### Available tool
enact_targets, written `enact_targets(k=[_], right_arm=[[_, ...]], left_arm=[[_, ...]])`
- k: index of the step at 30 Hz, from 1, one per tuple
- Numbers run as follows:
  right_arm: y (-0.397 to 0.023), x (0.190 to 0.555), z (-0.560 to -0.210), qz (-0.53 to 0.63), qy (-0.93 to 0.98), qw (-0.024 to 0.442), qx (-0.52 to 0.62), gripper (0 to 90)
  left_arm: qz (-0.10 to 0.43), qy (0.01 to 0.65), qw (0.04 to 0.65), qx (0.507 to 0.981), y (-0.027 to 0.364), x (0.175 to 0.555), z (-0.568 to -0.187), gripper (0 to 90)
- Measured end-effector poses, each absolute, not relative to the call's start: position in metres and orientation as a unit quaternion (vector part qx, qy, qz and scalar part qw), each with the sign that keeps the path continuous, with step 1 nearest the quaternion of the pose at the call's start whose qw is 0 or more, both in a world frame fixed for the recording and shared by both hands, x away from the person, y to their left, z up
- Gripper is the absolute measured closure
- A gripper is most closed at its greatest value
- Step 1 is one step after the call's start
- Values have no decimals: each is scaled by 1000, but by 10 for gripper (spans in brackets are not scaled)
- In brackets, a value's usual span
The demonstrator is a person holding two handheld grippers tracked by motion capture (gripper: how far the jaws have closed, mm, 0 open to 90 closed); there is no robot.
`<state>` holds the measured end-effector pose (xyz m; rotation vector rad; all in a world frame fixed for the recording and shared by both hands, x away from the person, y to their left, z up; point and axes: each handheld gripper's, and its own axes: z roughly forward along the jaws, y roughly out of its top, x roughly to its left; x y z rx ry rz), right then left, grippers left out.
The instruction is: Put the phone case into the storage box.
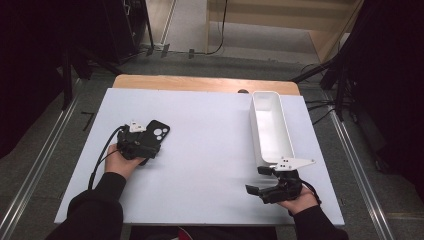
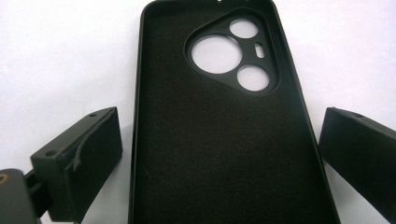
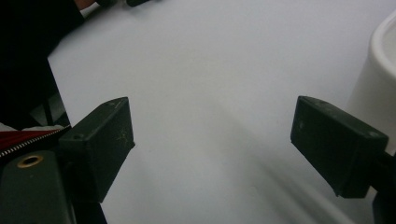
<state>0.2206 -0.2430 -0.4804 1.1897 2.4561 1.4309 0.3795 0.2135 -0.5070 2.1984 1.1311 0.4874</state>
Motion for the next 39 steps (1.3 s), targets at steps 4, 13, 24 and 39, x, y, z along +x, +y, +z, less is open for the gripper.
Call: enact_targets(k=[4,13,24,39], right_arm=[[-243,221,-480,463,797,30,386,117],[-243,221,-480,464,797,32,384,117],[-243,221,-480,467,796,30,384,117],[-243,221,-480,466,796,30,385,116]], left_arm=[[188,433,307,827,214,378,-506,28],[187,436,306,825,214,377,-503,125],[191,433,308,825,215,376,-502,144],[174,438,346,811,217,374,-485,144]])
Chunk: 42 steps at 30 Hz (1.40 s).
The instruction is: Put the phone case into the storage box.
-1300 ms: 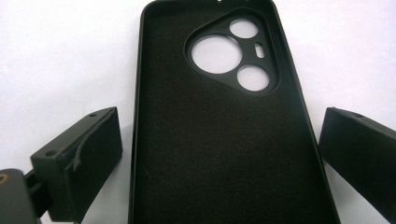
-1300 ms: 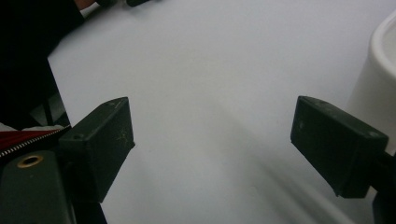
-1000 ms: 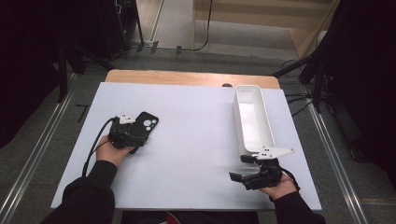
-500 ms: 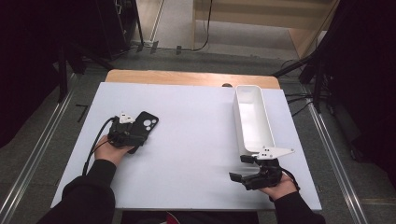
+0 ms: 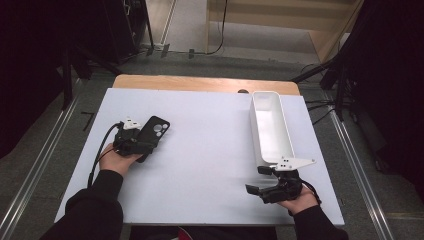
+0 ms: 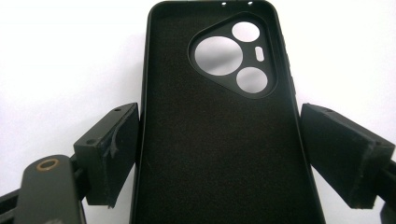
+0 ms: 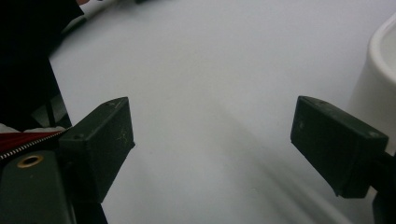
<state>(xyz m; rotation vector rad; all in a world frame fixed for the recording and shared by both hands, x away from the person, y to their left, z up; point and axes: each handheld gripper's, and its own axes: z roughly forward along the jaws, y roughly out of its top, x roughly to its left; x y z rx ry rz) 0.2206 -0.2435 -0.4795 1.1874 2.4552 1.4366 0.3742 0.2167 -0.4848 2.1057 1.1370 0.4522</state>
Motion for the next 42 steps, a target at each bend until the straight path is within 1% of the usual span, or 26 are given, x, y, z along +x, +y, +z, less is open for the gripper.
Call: enact_targets(k=[4,8,12,29,42], right_arm=[[-244,221,-480,467,795,30,386,116],[-244,221,-480,466,795,30,386,117],[-244,221,-479,466,795,32,387,117],[-245,221,-480,464,795,35,390,117],[-244,221,-479,463,793,36,395,117]], left_arm=[[171,441,354,807,217,372,-479,144],[153,441,361,807,218,371,-473,145],[132,440,366,809,213,367,-468,145],[87,425,382,816,192,352,-454,144],[68,417,394,816,176,341,-450,144]])
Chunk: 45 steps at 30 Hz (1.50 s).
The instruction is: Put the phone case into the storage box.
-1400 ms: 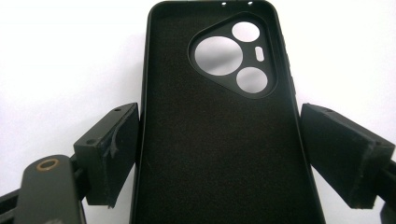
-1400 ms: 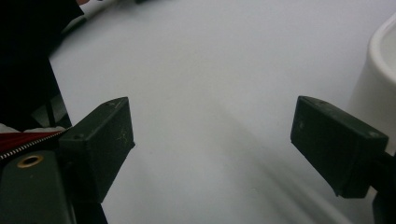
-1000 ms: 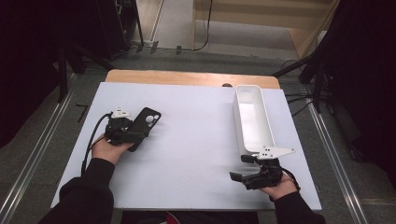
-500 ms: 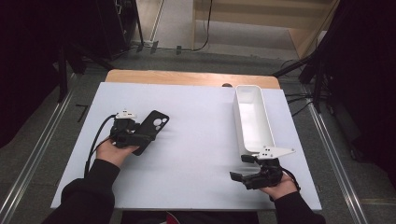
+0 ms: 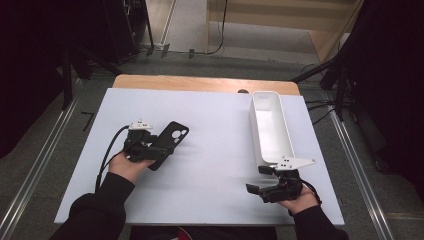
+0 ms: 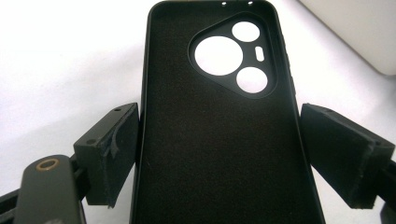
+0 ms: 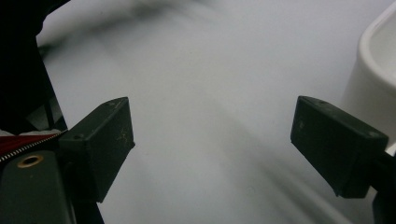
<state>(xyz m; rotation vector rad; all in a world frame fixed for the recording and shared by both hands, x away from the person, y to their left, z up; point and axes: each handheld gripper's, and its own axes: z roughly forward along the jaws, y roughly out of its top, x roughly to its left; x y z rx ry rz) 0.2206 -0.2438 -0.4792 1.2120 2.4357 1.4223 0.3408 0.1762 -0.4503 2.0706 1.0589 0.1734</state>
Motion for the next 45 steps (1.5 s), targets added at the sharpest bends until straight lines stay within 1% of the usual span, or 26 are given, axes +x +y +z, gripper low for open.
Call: enact_targets(k=[14,25,42,45], right_arm=[[-240,221,-474,461,789,35,404,126],[-233,220,-463,465,783,46,411,126],[-219,227,-447,469,768,44,434,126],[-217,229,-443,471,766,47,435,126]], left_arm=[[73,425,420,798,163,330,-449,144],[102,427,435,786,151,319,-448,143],[127,425,461,768,138,309,-449,143],[126,428,465,764,138,308,-450,142]])
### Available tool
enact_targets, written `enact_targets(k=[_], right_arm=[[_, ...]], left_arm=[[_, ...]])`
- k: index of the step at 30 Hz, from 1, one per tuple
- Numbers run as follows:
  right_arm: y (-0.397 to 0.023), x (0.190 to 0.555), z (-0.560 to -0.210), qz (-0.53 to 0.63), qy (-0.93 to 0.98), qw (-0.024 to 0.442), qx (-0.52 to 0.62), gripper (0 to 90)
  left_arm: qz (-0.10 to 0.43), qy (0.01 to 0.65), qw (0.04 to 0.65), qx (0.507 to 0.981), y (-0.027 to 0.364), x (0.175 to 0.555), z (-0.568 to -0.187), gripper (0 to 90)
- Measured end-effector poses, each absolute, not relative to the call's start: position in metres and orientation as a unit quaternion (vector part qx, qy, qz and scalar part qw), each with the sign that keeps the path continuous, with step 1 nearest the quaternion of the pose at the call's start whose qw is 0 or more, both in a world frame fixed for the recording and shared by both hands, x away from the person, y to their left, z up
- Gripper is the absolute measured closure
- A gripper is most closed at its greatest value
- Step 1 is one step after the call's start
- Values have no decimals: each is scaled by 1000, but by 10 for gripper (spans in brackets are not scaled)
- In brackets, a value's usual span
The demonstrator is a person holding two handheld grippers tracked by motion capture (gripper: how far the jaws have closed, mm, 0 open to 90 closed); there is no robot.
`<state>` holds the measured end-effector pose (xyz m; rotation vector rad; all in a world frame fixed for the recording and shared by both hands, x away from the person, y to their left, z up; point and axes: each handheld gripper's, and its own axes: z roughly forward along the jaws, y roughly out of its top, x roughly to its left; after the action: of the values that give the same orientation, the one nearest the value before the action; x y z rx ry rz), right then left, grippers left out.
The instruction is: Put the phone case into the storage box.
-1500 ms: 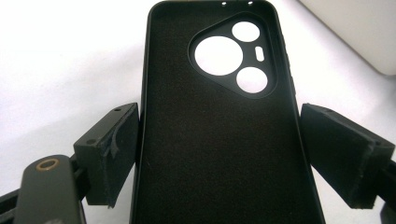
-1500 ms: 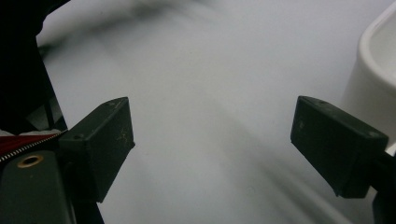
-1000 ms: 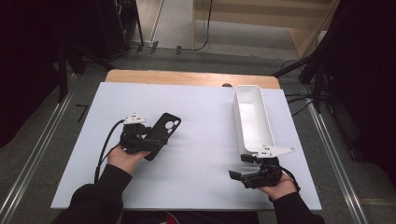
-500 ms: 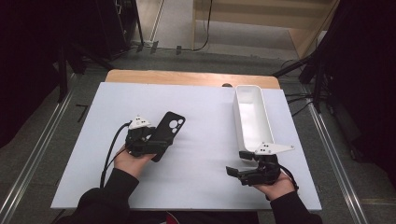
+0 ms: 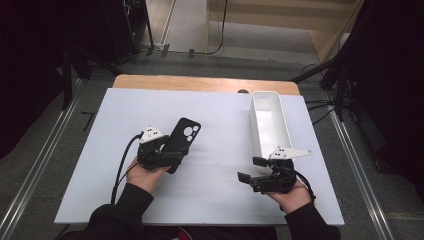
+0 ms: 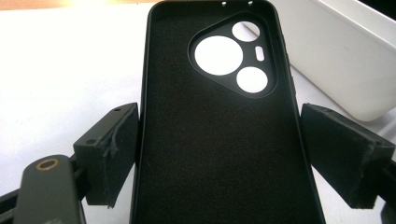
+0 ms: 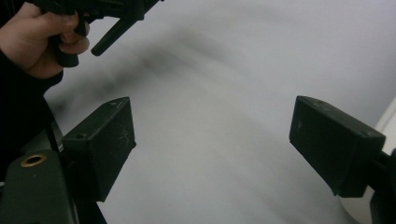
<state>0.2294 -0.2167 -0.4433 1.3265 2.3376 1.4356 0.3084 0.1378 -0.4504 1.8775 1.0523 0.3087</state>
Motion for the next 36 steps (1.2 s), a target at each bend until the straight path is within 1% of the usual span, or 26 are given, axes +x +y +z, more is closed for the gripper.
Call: enact_targets(k=[6,12,15,17,30,36], right_arm=[[-212,235,-437,470,761,47,444,127],[-206,244,-431,468,762,36,447,129],[-203,248,-428,468,760,30,451,143],[-201,251,-426,468,759,27,451,188],[-194,268,-418,475,746,19,465,198],[-189,276,-414,480,742,19,468,207]], left_arm=[[129,433,469,759,136,307,-452,143],[137,427,469,761,131,304,-454,142],[138,426,470,760,128,303,-454,142],[140,427,474,757,127,303,-454,142],[147,424,485,751,120,299,-457,142],[157,410,491,753,115,295,-458,142]])
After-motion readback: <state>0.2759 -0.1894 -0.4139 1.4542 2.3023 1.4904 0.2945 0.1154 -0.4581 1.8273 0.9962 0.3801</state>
